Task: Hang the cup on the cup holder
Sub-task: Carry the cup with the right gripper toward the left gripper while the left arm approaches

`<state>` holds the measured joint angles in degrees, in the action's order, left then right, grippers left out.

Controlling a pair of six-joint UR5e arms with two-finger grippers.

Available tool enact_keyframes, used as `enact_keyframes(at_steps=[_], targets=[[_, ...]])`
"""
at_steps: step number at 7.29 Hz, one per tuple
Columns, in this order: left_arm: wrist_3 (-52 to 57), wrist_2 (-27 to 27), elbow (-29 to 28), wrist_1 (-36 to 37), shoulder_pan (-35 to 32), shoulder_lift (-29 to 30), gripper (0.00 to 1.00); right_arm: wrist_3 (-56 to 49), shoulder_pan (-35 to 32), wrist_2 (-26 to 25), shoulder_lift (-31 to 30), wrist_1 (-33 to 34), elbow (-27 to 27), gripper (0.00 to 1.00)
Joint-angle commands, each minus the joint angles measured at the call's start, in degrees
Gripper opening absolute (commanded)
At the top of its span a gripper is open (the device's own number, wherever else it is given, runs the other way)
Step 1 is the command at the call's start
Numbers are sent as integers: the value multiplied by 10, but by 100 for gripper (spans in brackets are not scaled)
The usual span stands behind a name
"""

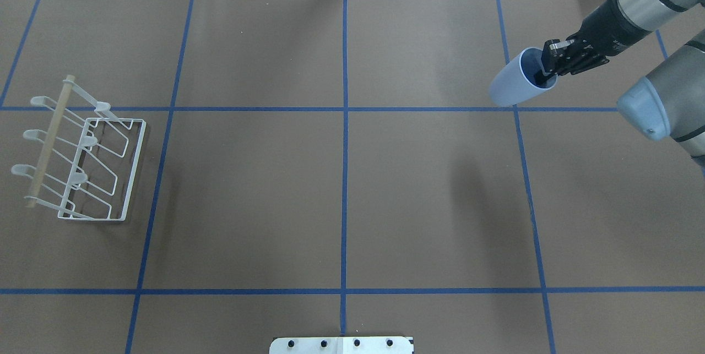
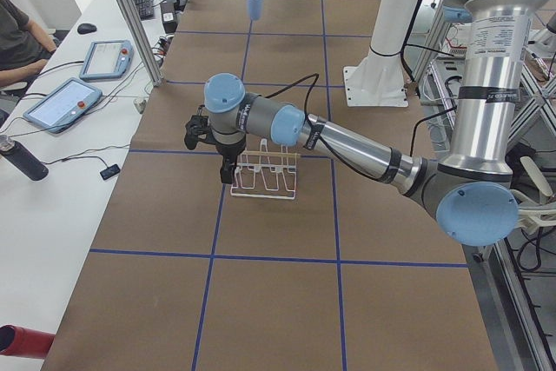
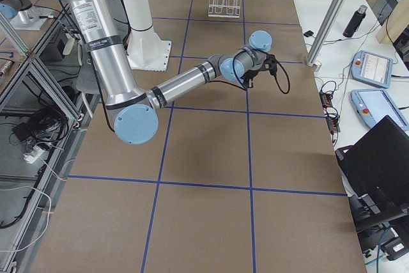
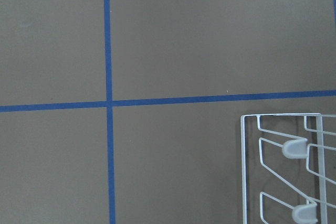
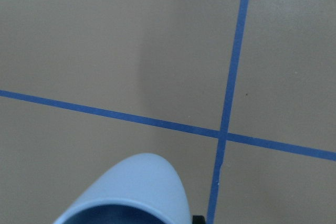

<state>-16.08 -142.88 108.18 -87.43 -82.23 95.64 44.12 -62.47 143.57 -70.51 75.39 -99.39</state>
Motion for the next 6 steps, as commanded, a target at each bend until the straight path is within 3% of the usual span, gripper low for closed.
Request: enact_keyframes(at_steps=[1,2,5,6], targets=[[-199,-12,-7,-156,75,37,98,200,46,17,3,-182,-2,0],[-302,-10,-19,-243,107,62,98,294,72,-3,5,-290,5,0],[-573,36,-18,-335,206,164,98,513,162,-124,45,-448,3,0],[-656,44,-23,-405,243,179,98,586,190,-167,47,-519,4,0]])
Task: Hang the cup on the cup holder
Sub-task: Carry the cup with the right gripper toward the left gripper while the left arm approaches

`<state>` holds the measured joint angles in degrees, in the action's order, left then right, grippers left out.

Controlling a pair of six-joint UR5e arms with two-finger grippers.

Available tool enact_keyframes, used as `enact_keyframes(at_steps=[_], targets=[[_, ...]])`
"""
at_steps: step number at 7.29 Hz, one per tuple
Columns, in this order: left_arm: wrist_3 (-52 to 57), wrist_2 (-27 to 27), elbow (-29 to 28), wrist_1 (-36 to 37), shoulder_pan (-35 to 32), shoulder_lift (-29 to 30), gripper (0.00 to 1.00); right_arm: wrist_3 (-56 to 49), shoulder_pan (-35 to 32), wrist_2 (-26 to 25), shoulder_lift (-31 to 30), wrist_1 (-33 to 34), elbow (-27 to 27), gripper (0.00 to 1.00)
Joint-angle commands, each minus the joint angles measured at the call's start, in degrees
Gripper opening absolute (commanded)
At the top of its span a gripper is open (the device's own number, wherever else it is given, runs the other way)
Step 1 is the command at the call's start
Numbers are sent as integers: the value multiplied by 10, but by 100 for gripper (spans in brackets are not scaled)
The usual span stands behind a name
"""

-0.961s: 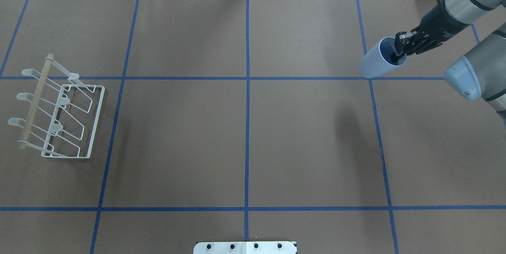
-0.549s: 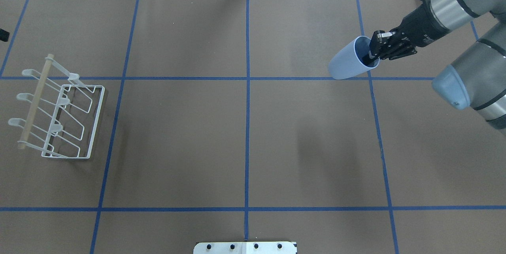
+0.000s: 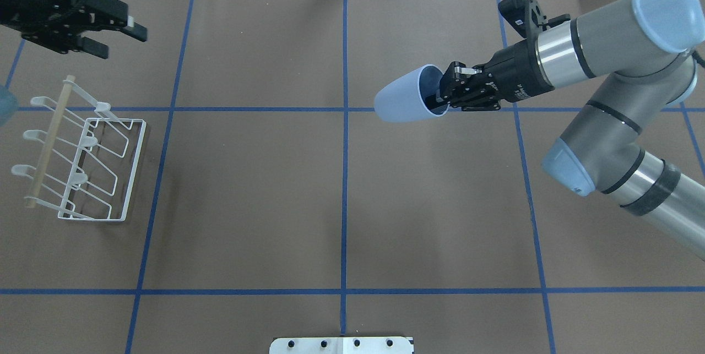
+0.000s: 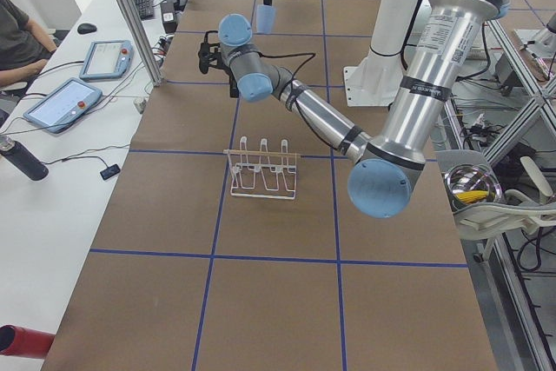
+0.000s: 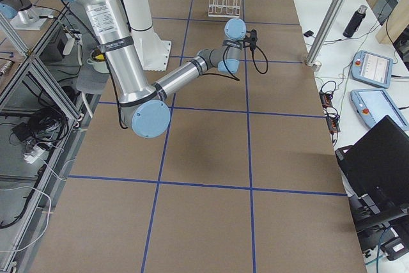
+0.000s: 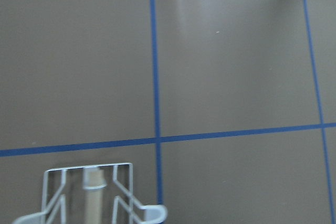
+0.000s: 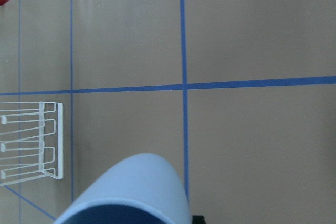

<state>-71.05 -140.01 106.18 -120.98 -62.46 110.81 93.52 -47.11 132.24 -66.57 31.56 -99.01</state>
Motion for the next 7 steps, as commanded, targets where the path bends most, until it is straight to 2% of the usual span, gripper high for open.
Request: enact_keyframes(at_steps=[1,2,4,5,6,7], targets=[[-168,27,-4,-127,63,30,98,156,72,-112,8,-145,1,0],[-210,30,-18,-166,64,50,98,193,96,-154,18,-187,3,0],[-385,30,-30,-258,68,69,98,310,113,-213,41,-258,4,0],[-432,32,-40,-315,76,70,98,316,127,-238,43,-282,5,0],[-468,58,-36,-337,82,71,98,319,143,-262,50,-295,6,0],[-524,62,-40,-380,88,75,98,361,150,-283,51,-325,8,0]])
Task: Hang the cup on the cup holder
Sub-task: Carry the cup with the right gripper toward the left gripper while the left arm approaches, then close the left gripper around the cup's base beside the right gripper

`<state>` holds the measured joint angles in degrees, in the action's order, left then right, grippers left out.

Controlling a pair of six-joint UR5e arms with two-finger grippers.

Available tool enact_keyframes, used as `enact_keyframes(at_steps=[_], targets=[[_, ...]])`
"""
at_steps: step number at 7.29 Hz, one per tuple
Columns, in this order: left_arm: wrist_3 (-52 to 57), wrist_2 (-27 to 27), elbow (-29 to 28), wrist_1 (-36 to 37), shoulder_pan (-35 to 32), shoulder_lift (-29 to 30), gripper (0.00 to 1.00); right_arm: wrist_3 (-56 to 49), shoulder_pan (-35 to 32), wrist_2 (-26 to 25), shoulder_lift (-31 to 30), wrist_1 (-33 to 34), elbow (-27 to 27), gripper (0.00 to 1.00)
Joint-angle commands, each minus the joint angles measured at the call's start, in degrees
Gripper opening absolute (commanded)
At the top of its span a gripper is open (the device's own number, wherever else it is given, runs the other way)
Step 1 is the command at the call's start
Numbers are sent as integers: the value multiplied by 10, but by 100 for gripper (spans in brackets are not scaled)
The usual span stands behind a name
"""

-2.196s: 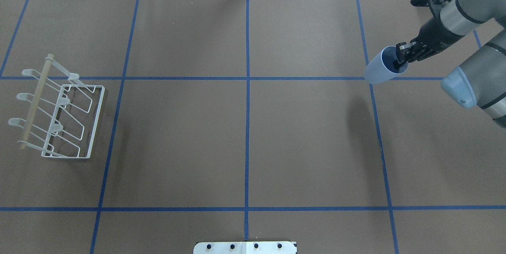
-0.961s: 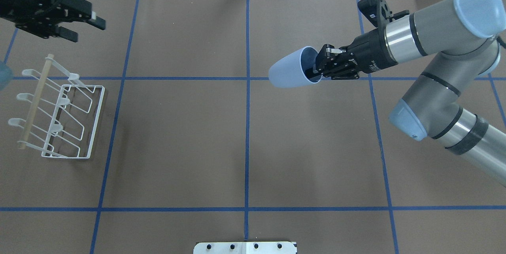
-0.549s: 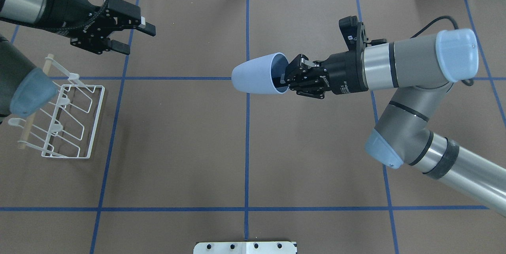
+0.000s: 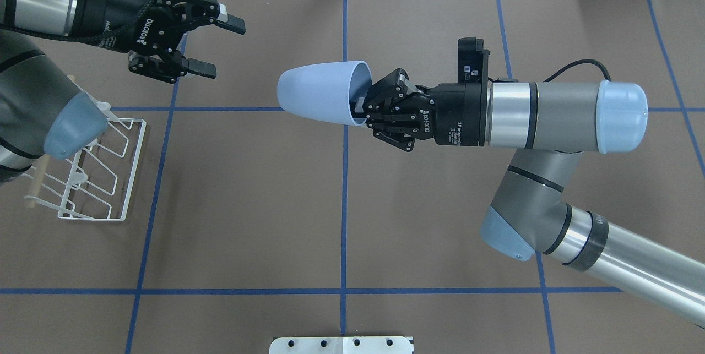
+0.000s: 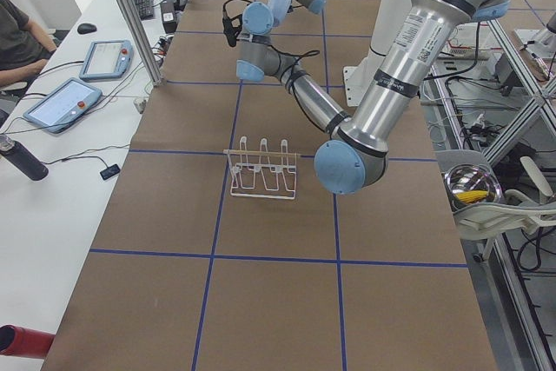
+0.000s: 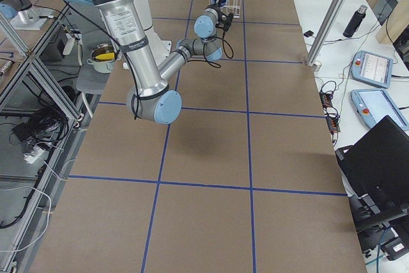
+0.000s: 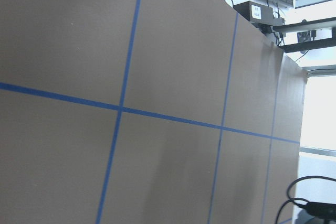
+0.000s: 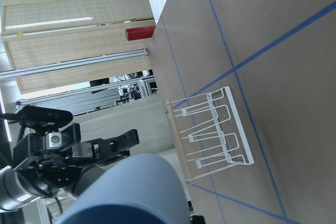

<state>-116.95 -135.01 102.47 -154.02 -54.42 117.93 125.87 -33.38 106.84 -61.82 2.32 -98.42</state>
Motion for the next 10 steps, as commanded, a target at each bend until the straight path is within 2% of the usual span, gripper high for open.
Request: enact_keyframes(at_steps=[1,2,3,4,7,10], targets=[[-139,41,-5,-111,11,4,98,66,16,-39,5,-68,9,0],[-205,96,-8,-184,34,1,98,74,18,-41,5,-95,14,0],[-216,128,-22,-244,56,-4,98,109,20,-71,5,-126,17,0],[-229,147,-26,-262,69,-2,98,122,25,-82,6,-143,24,0],[-239,151,-24,-264,83,5,98,131,41,-88,22,-159,37,0],[-271,152,-24,-299,102,6,98,131,58,-87,27,-166,37,0]])
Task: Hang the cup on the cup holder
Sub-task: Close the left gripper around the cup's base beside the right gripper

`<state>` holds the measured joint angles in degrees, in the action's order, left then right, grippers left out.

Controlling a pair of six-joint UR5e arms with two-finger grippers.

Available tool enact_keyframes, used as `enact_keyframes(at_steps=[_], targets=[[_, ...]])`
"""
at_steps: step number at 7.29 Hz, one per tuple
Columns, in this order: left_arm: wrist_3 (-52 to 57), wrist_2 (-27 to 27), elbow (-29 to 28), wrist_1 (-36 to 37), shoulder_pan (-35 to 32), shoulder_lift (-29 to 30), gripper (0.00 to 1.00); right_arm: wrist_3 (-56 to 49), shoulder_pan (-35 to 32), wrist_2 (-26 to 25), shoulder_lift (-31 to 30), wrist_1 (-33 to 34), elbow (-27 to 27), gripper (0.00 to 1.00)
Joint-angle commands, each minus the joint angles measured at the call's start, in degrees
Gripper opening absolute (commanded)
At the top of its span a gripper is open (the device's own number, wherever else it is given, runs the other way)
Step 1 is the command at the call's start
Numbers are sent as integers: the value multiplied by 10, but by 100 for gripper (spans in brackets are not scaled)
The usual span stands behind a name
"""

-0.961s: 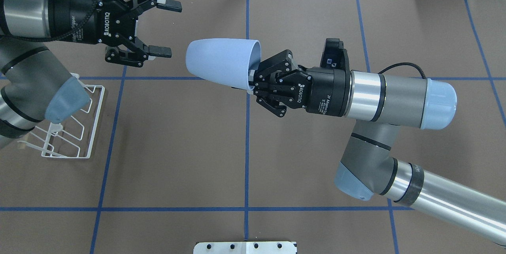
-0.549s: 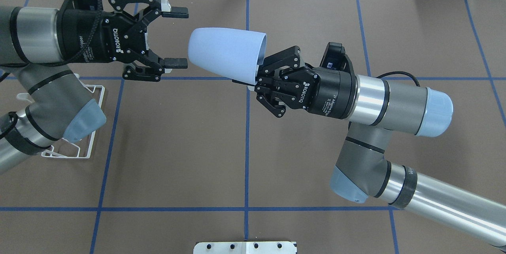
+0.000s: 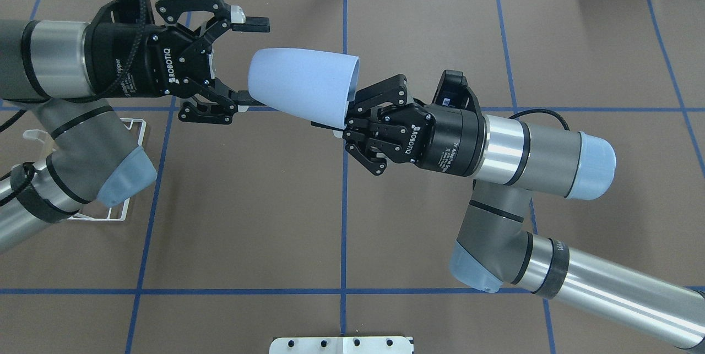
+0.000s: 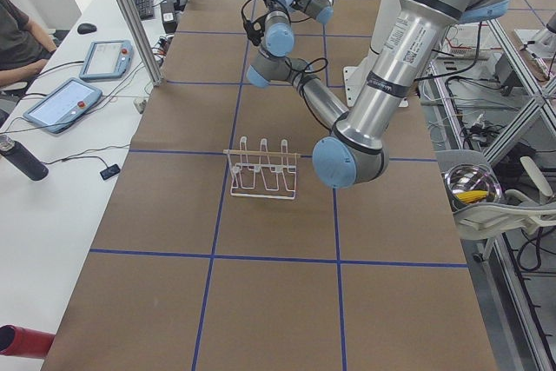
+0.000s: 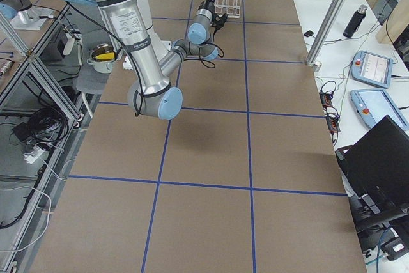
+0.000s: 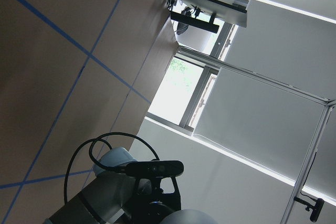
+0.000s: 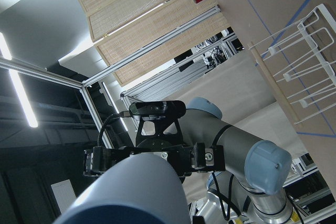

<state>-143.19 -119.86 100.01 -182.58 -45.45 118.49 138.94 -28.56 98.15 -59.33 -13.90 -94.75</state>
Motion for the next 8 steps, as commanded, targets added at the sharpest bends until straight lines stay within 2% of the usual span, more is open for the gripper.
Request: enact_keyframes(at_steps=[1,6,7,8], targets=[[-9,0,1,-15,21,1,98,0,15,-1,2,-8,0,0],[-17,0,6,-36,34,0,96,0,20,0,4,-24,11,0],[-18,0,6,-37,34,1,88,0,20,0,4,-28,11,0],[-18,0,6,-37,34,0,67,0,20,0,4,-29,12,0]])
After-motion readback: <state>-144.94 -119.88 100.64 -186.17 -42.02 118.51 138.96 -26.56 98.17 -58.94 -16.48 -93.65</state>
